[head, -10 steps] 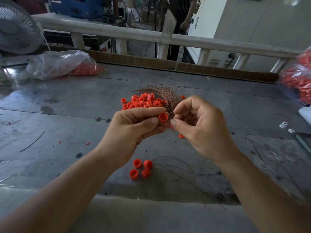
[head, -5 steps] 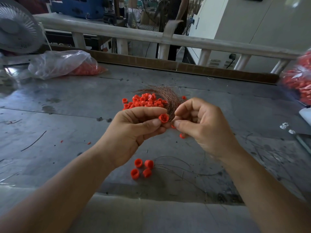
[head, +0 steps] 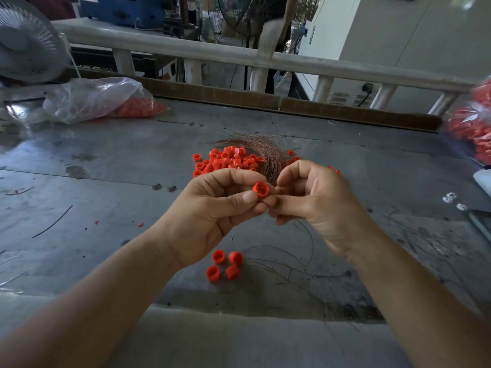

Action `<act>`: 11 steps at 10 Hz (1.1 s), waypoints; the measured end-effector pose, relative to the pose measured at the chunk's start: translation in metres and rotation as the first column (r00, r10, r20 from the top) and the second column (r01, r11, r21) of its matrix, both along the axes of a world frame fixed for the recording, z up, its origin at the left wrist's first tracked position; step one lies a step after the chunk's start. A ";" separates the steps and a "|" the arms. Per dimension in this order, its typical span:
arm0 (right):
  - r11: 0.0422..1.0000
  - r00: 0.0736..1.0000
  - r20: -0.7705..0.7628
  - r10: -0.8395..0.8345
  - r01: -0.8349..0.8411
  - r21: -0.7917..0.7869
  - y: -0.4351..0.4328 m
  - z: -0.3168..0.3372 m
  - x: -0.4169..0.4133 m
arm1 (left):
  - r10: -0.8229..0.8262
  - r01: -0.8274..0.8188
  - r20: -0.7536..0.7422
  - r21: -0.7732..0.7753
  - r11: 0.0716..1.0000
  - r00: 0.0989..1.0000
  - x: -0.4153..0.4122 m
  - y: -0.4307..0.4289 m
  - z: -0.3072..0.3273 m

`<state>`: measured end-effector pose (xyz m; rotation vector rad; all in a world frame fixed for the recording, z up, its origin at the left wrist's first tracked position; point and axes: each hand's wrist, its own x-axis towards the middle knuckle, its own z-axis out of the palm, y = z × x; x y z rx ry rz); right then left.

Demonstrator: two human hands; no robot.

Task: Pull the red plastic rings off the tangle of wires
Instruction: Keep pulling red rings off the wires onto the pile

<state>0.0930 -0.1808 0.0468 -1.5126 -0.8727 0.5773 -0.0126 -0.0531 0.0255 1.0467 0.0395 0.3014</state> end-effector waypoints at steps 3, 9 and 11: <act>0.877 0.824 0.378 -0.423 0.477 -0.056 -0.020 -0.006 0.064 | 0.117 -0.116 0.000 -0.089 0.989 0.993 0.002 -0.004 0.002; 0.750 0.739 0.666 0.101 0.383 -0.539 -0.015 -0.025 0.063 | 0.100 -0.100 -0.006 -0.094 0.991 0.995 0.000 -0.005 0.002; 0.780 0.787 0.613 0.072 0.339 -0.526 -0.019 -0.019 0.062 | 0.104 -0.105 -0.022 -0.076 0.992 0.994 0.000 -0.005 0.003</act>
